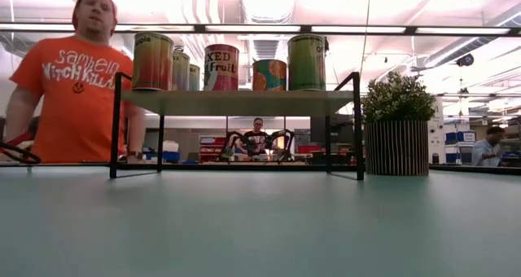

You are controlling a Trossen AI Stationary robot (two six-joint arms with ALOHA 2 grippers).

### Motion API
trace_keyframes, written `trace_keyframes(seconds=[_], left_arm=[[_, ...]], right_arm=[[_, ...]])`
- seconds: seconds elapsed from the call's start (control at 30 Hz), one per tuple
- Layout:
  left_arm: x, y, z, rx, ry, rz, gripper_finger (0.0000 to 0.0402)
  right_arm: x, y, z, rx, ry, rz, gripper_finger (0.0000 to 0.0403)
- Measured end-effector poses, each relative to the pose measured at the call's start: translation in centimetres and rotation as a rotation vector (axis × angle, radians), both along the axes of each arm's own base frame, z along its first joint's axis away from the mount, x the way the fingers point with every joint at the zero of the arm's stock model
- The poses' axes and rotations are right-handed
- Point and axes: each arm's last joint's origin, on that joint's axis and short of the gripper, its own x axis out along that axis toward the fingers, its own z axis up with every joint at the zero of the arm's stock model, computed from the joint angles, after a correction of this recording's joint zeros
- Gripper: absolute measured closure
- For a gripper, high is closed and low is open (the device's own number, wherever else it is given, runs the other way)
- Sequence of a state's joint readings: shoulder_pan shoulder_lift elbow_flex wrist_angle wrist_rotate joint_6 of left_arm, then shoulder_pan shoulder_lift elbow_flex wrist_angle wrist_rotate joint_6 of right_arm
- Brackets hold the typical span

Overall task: Pick and place cans onto a shelf
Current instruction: Return to Home Position

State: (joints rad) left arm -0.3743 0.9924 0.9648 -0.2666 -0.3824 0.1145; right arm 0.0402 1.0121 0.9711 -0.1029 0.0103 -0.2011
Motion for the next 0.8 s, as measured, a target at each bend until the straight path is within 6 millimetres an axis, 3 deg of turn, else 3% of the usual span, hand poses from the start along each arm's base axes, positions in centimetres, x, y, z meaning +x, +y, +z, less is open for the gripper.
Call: trace_keyframes(seconds=[0.23,0.4,0.8], left_arm=[[0.5,0.8,0.1,0.002,-0.013,0.040,0.0399],[0.5,2.4,0.2,0.022,-0.006,0.111,0.0401],[-3.4,3.7,1.0,0.021,-0.132,0.031,0.0401]], right_arm=[[-2.0,-0.5,-1.6,0.007,-0.076,-0.138,0.0394],[-2.8,-0.6,-1.5,0.002,-0.095,-0.152,0.0394],[-6.6,-0.3,-3.0,-0.099,-0.165,-0.029,0.0394]])
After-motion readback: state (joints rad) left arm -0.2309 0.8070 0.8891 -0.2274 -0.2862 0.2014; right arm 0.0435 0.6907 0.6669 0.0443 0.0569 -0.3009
